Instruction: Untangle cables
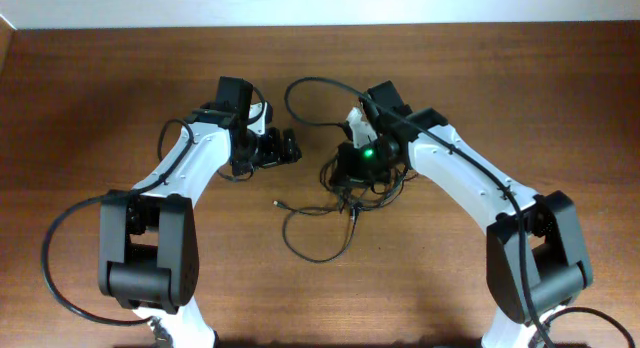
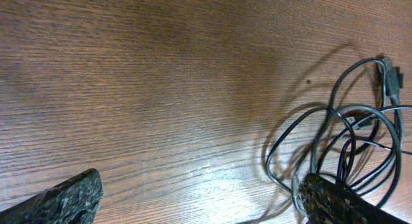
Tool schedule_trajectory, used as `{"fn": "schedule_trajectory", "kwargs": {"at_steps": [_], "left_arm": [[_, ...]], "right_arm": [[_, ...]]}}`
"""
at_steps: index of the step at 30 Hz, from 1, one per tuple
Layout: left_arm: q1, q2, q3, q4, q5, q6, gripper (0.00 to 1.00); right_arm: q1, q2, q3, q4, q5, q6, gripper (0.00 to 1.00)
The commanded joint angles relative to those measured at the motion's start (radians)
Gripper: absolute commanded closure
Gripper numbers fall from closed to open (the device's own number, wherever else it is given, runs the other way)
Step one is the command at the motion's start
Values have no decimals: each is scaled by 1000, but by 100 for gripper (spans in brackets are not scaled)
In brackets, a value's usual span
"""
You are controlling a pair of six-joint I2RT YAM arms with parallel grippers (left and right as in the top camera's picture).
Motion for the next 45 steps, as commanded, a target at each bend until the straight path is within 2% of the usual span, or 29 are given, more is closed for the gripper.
{"fn": "schedule_trajectory", "kwargs": {"at_steps": [1,4,6,10,12,13,14,15,16,17,19,21,22,23,24,25,27,30,32,34,38,39,40,41,42,45], "left_arm": [[2,4,14,3,-10,4,1],[2,4,14,7,1,-18,1],[2,4,14,23,63,-16,0],[2,4,14,52,240,111,0],[2,4,14,52,260,119,0],[2,4,14,52,260,122,5],[2,4,14,52,260,122,23],[2,4,14,52,259,122,58],[2,4,14,52,259,122,85],[2,4,14,52,259,121,92],[2,4,14,52,261,121,88],[2,4,14,51,261,122,78],[3,4,14,50,261,122,67],[5,4,14,47,277,133,61],[14,4,14,47,386,209,52],[26,4,14,47,483,254,47],[71,4,14,44,675,298,36],[84,4,14,45,779,297,33],[66,5,14,48,778,298,25],[47,5,14,71,772,297,23],[3,5,14,124,771,288,22],[-3,5,14,127,771,289,27],[-5,5,14,127,769,288,40],[-5,5,14,126,750,288,57],[-5,5,14,123,725,286,67],[-5,5,14,108,616,266,75]], "right_arm": [[26,-140,52,-8,-104,-126,96],[37,-288,52,-7,-103,-146,96],[37,-332,52,-7,-104,-146,96],[34,-381,52,16,-103,-141,96],[8,-382,52,35,-102,-37,96],[-15,-382,52,35,-104,17,96],[-28,-382,52,35,-105,29,96],[-46,-382,52,34,-128,28,96],[-56,-382,52,29,-148,27,96],[-63,-382,52,23,-151,27,96],[-63,-379,52,9,-144,4,96],[-63,-375,52,-21,-76,5,96],[-64,-374,52,-44,8,5,96],[-64,-374,52,-58,54,5,96],[-63,-373,52,-93,125,5,96],[-63,-372,52,-106,146,5,96],[-61,-371,51,-129,172,4,96],[-61,-354,47,-143,172,5,96],[-61,-320,47,-146,171,5,96],[-61,-292,47,-146,166,5,96],[-24,-264,47,-146,160,5,96],[-15,-264,47,-146,161,5,96],[-13,-264,47,-146,160,5,96],[-13,-264,47,-147,160,5,96],[-13,-264,47,-147,160,5,96],[-13,-264,47,-150,160,5,96]]}}
